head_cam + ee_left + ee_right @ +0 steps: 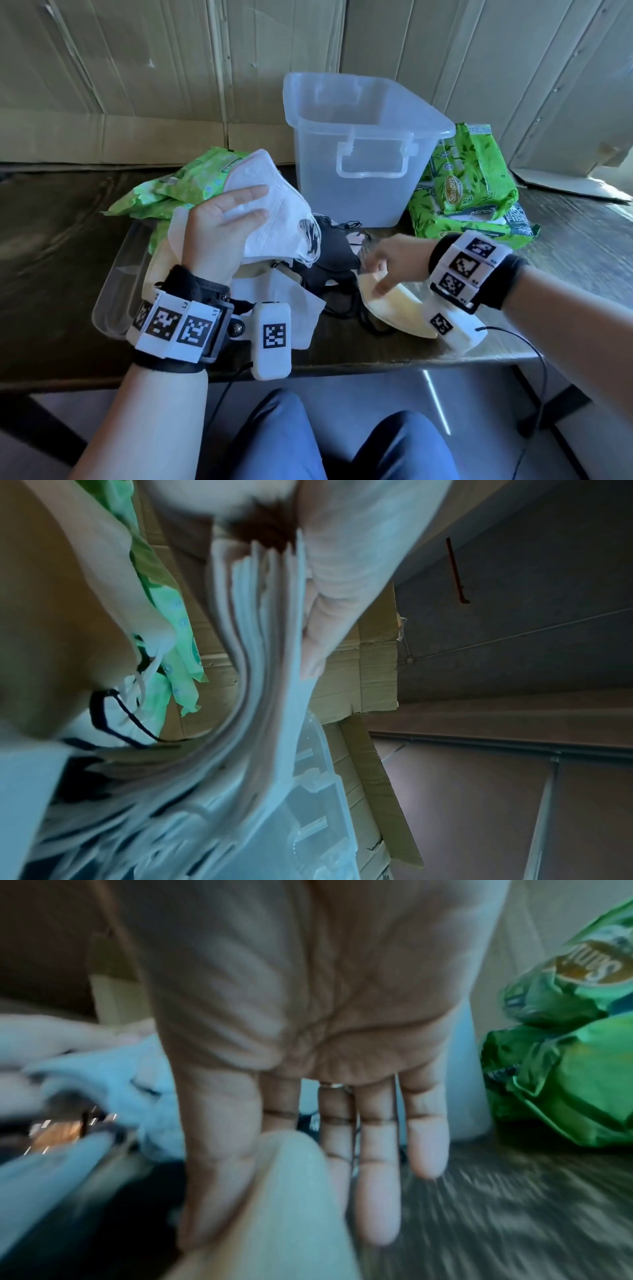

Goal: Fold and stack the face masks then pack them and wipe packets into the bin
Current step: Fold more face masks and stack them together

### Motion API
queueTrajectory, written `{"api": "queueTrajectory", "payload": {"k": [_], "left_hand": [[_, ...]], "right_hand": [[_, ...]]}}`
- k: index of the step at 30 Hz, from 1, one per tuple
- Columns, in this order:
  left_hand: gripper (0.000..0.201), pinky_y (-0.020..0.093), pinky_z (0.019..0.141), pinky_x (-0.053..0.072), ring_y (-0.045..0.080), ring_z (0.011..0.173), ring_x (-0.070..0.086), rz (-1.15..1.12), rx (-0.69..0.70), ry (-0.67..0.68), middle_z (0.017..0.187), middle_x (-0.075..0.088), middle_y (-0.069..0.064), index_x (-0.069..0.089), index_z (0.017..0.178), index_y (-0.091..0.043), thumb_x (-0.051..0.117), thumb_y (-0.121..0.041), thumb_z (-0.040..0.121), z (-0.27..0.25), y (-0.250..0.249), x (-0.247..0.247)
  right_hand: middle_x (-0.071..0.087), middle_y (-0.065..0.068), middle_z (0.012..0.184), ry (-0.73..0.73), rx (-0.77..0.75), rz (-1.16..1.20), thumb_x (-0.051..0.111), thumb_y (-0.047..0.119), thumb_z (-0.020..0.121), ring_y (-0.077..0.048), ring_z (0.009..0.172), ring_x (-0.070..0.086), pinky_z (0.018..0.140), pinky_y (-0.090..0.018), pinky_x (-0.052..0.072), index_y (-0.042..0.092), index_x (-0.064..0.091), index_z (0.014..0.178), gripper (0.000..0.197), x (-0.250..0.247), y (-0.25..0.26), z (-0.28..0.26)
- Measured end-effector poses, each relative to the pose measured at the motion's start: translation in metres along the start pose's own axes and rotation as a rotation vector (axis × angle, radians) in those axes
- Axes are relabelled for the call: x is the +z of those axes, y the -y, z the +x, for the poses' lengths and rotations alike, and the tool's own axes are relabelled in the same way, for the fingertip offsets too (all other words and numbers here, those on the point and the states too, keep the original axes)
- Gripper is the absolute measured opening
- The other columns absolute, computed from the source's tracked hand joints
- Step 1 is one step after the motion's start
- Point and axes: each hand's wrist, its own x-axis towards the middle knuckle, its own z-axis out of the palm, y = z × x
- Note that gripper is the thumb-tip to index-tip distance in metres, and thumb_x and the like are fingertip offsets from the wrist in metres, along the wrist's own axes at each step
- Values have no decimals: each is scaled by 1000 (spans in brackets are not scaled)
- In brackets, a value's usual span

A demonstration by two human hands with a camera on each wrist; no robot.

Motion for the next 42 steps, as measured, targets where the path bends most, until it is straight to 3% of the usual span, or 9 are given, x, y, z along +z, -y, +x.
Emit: {"api": "queueTrajectory", "payload": {"k": [3, 5, 9, 13, 17, 26, 32, 37, 42], "left_hand": [[27, 9, 85, 44, -14, 79, 58, 3, -6, -44, 87, 65, -24, 68, 91, -26, 67, -1, 80, 0, 2, -3], [28, 6, 79, 43, -16, 76, 58, 2, -7, -65, 89, 64, -23, 67, 91, -28, 67, -2, 80, 0, 3, -5], [30, 11, 82, 42, -15, 75, 57, 17, -13, -102, 85, 65, -25, 68, 85, -35, 68, -5, 80, 2, 5, -11], [29, 20, 90, 45, -10, 79, 60, 18, -34, -148, 79, 68, -28, 71, 80, -36, 70, -7, 79, 3, 9, -23], [30, 19, 92, 44, -11, 83, 60, 27, -44, -174, 81, 67, -31, 71, 80, -37, 70, -8, 79, 4, 12, -34], [30, 2, 77, 42, -20, 80, 57, 13, -21, -157, 89, 64, -25, 68, 89, -32, 68, -3, 80, 6, 13, -35], [29, 1, 75, 40, -19, 81, 57, -17, -5, -168, 91, 65, -23, 69, 87, -29, 66, -1, 81, 7, 10, -36], [23, 1, 69, 39, -19, 71, 56, -49, 2, -139, 87, 64, -19, 70, 90, -23, 63, -2, 83, 5, 4, -21], [12, -1, 71, 37, -20, 81, 56, -39, -21, -8, 85, 67, -25, 72, 92, -21, 62, -22, 86, 1, -3, 5]], "right_hand": [[54, 3, 75, -166, -16, 235, 71, 26, 78, -19, 73, 50, 66, -26, 36, 19, 59, 76, 14, -22, -8, 0], [46, -1, 59, -277, -71, 449, 74, 18, 76, -19, 59, 41, 58, -28, 32, 19, 47, 61, 31, -33, -9, 5], [48, 0, 67, -383, -128, 339, 72, 15, 78, -14, 61, 41, 55, -21, 31, 14, 51, 72, 22, -39, 14, 27], [54, -6, 101, -350, -133, 100, 69, 22, 81, -21, 88, 49, 69, -25, 35, 7, 63, 103, 28, -35, 33, 53], [43, -7, 136, -261, -224, -11, 70, 16, 79, -22, 116, 46, 88, -22, 33, 5, 65, 106, 30, -24, 42, 75], [52, -5, 102, -267, -199, -95, 76, 27, 73, -21, 100, 50, 81, -25, 36, 8, 69, 96, 31, -22, 43, 85], [51, 5, 76, -568, -171, 240, 79, 16, 69, -14, 76, 46, 59, -5, 29, 7, 69, 82, 20, -34, 18, 43], [51, 14, 49, -773, -171, 641, 79, 7, 67, 1, 50, 42, 52, -8, 31, 26, 51, 56, 35, -43, -9, -7], [59, 11, 52, -734, -427, 1105, 78, 9, 56, 1, 52, 53, 54, -12, 44, 26, 58, 49, 27, -51, -11, -41]]}}
